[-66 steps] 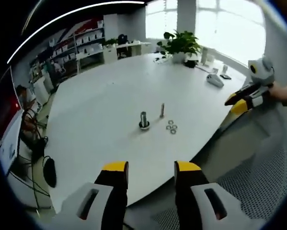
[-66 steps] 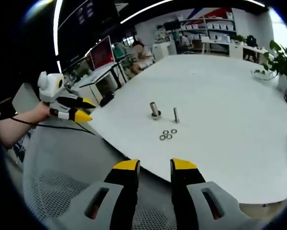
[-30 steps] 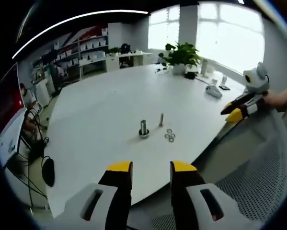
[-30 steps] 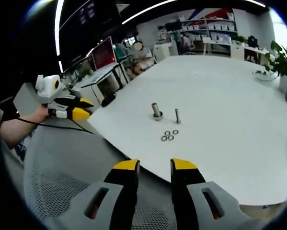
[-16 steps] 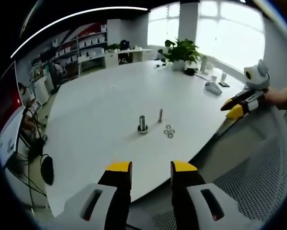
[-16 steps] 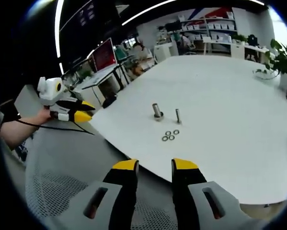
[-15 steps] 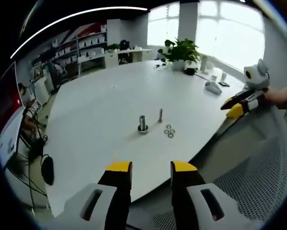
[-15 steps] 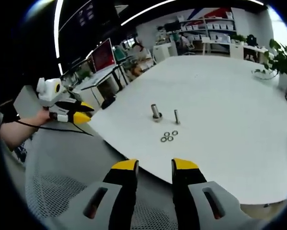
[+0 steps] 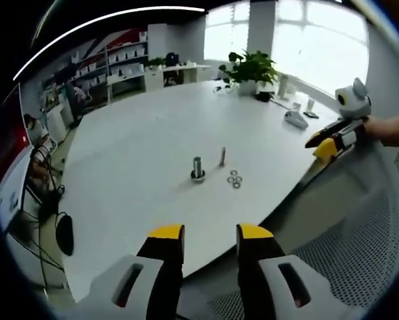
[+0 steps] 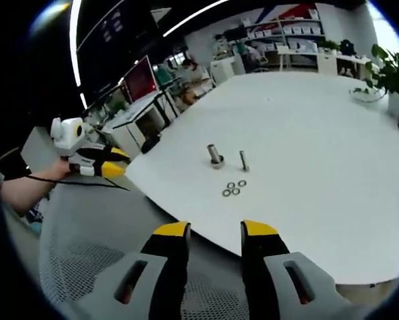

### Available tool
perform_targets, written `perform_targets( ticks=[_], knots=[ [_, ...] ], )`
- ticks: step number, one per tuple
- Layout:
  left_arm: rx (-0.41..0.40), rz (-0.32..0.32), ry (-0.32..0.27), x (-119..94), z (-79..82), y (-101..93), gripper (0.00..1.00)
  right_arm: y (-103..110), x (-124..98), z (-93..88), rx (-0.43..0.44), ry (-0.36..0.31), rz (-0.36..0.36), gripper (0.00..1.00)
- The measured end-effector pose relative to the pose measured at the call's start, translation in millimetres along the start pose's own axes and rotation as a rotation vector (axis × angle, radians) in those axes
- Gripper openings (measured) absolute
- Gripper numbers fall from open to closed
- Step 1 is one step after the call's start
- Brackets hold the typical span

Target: Place the washer onto the threaded stud by aligning its center hole with the stud, sliding it down to the base, and recovering from edge contact or off-axis alignment until the washer reaches the visible bottom stop.

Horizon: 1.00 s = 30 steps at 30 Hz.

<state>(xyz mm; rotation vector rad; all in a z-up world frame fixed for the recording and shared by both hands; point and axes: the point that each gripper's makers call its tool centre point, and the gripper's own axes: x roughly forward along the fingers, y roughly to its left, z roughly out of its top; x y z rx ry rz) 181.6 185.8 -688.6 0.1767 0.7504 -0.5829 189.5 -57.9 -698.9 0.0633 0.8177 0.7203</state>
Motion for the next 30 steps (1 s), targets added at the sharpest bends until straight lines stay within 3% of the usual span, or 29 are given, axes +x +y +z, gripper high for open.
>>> perform_targets(
  ticks=[3,6,12,18,21,30],
  knots=[
    [0.001,0.000,-0.001,0,0.0,-0.3,0.29,6,3,10.8,-0.066,-0.031,0.047,0.33],
    [0.006,-0.008,0.009,1,-2.0,-1.5,0.28,3,6,14.9,-0.104,-0.020,0.046,0.33],
    [0.013,-0.021,0.016,1,-2.5,-4.2,0.27,-22,16,20.9,-0.082,0.003,0.016,0.33],
    [0.021,-0.033,0.034,3,-5.2,-5.9,0.26,-30,26,32.2,-0.103,0.014,0.008,0.33],
    [0.027,-0.033,0.034,3,-4.9,-6.0,0.26,-26,40,28.7,-0.111,0.047,0.039,0.33],
    [0.024,-0.038,0.051,4,-8.5,-6.7,0.26,-41,76,23.8,-0.125,0.092,0.031,0.35]
  ],
)
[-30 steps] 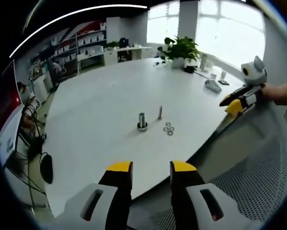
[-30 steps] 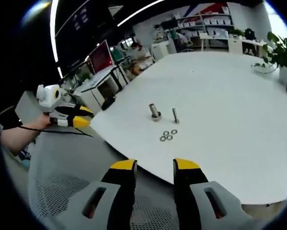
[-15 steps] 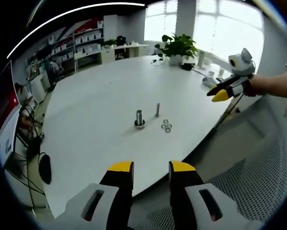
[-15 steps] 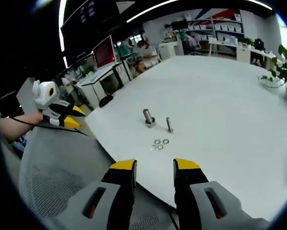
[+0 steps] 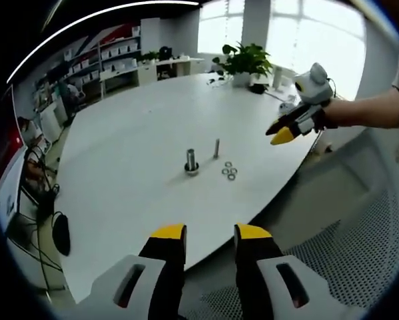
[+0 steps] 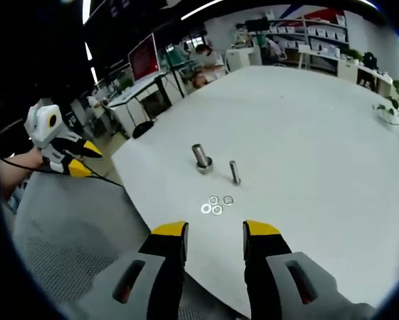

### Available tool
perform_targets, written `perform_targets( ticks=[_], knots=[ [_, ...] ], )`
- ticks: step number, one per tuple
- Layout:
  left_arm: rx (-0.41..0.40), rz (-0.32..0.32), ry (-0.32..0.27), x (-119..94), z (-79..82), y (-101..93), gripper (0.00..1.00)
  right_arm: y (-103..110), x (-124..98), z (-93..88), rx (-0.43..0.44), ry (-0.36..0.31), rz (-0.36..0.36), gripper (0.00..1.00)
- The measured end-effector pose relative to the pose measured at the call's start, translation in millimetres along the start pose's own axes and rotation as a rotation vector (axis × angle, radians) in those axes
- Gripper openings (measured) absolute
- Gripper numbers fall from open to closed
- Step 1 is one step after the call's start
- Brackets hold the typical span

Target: Place the washer onto the threaded stud by aligning its center hole with the stud, sliding it down to the base, and recovering from edge contact or off-axis alignment until the washer reaches the visible bottom stop.

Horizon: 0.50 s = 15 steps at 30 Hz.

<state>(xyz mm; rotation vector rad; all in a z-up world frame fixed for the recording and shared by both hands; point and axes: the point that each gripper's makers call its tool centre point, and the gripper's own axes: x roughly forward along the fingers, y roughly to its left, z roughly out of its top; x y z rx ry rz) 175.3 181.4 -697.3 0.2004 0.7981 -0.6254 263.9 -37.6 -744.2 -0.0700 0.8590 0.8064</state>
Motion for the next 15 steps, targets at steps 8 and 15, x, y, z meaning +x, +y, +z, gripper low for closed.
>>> perform_targets(
  ticks=[8,15],
  knots=[
    [0.002,-0.001,0.021,1,-4.2,-0.5,0.26,-9,20,-3.4,-0.047,0.039,-0.006,0.33],
    [-0.008,0.003,0.016,1,-3.2,1.8,0.26,-8,35,-6.4,-0.109,0.083,0.026,0.32]
  ],
)
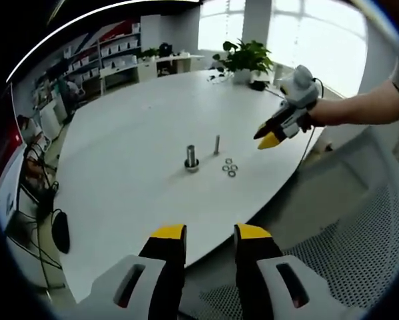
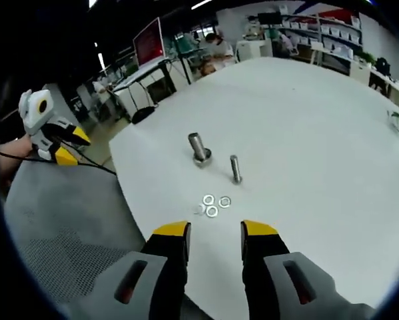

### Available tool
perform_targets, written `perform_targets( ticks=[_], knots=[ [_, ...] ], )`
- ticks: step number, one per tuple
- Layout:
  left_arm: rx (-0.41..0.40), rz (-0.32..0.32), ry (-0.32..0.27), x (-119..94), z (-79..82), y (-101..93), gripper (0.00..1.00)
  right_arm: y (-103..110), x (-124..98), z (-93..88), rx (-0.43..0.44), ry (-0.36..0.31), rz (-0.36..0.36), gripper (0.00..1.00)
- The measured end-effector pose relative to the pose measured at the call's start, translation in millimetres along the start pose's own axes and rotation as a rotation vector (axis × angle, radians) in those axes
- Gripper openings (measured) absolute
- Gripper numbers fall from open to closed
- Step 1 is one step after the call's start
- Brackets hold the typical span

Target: Place the washer onto the threaded stud by aligning its center hole with the stud, sliding it down to the base, and recovering from edge contact or off-axis alignment until the washer reaches the visible bottom stop.

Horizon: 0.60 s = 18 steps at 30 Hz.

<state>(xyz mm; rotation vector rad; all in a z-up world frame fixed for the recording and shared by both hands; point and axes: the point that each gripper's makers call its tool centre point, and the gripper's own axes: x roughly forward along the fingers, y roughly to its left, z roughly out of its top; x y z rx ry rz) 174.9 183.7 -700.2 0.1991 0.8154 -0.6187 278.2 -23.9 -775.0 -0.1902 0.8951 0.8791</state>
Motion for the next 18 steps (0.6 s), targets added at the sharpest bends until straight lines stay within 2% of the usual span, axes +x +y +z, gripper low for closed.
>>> perform_targets(
  ticks=[4,9,12,18],
  knots=[
    [0.003,0.000,0.014,1,-2.5,-0.6,0.26,-7,16,-4.5,-0.025,0.032,-0.006,0.30],
    [0.001,0.006,0.027,2,-4.5,0.9,0.26,-14,42,-7.7,-0.098,0.075,-0.006,0.26],
    [-0.005,0.010,0.030,2,-5.5,2.4,0.26,-11,52,-10.7,-0.102,0.103,0.017,0.26],
    [-0.011,0.018,0.033,2,-6.4,4.2,0.26,-19,70,-5.6,-0.080,0.109,0.017,0.25]
  ],
)
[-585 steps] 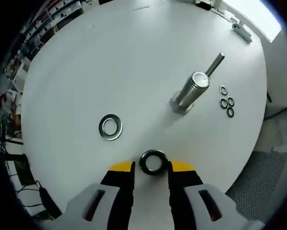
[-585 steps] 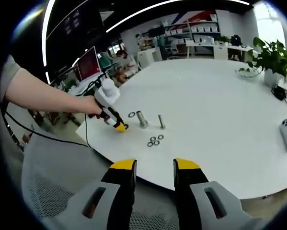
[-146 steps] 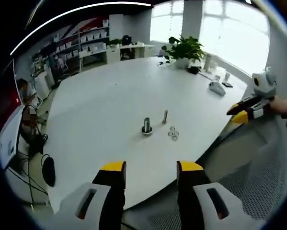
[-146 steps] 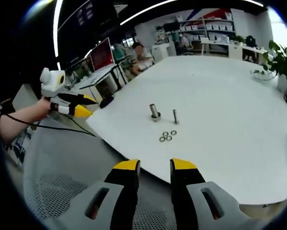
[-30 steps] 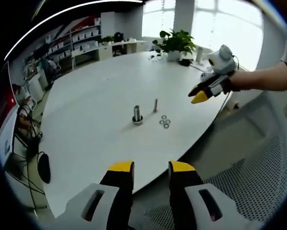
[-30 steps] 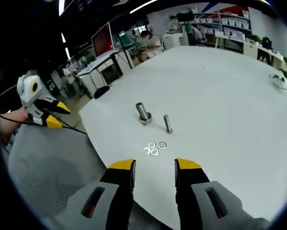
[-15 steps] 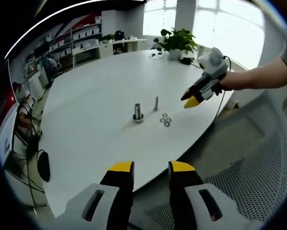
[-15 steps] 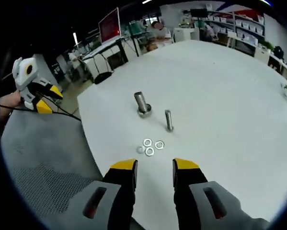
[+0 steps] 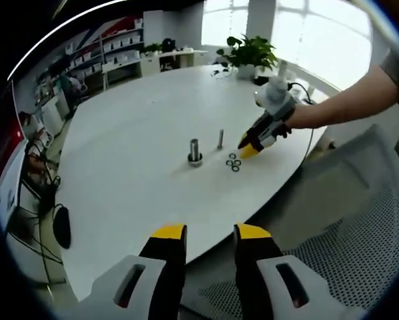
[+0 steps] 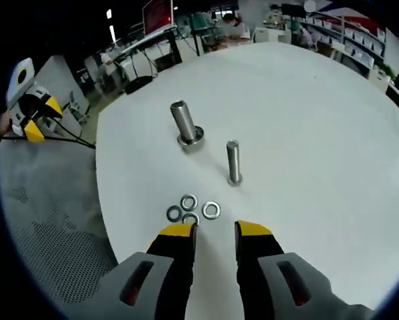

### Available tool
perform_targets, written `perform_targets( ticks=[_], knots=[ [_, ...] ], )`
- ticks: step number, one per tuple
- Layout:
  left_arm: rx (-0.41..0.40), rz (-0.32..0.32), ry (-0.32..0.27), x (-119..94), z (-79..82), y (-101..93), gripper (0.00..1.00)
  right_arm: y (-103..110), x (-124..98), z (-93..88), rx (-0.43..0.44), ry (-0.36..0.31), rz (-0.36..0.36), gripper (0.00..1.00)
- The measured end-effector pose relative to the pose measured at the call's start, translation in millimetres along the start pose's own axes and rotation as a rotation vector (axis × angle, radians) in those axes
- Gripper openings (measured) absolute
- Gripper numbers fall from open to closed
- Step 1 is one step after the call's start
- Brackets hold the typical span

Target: Place the washer onto the threaded stud by aligning its center hole with the stud, sliding it down to the base, and recovering from edge contact or off-axis alignment until the washer reaches the visible bottom stop.

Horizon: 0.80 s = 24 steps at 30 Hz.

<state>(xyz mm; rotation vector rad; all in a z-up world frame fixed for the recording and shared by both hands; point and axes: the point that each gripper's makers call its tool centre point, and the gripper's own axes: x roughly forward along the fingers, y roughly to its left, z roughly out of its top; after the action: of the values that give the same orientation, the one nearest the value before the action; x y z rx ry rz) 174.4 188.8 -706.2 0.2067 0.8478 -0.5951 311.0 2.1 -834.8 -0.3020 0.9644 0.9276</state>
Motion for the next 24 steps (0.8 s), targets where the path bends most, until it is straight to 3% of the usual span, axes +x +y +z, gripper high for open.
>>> perform_targets(
  ticks=[2,7,10,12,14,24],
  knots=[
    [-0.002,-0.001,0.001,0.0,-0.2,0.2,0.26,-0.8,6.5,8.0,-0.024,-0.018,0.000,0.24],
    [0.001,-0.007,0.010,0.9,-1.6,-1.1,0.26,2.1,9.8,9.3,-0.070,0.035,-0.005,0.22],
    [-0.004,-0.004,0.001,0.2,-0.2,-0.1,0.26,2.5,10.7,8.1,-0.188,0.050,-0.030,0.20],
    [-0.007,-0.004,-0.006,-0.2,0.9,0.2,0.26,6.8,11.5,7.8,-0.184,0.051,-0.019,0.20],
    [-0.009,-0.010,-0.008,0.1,1.4,-1.0,0.26,3.1,11.1,6.6,-0.261,0.077,-0.029,0.19],
    [-0.011,-0.010,-0.019,-0.7,3.3,-1.6,0.27,5.5,9.5,5.4,-0.392,0.163,0.081,0.18]
  ],
)
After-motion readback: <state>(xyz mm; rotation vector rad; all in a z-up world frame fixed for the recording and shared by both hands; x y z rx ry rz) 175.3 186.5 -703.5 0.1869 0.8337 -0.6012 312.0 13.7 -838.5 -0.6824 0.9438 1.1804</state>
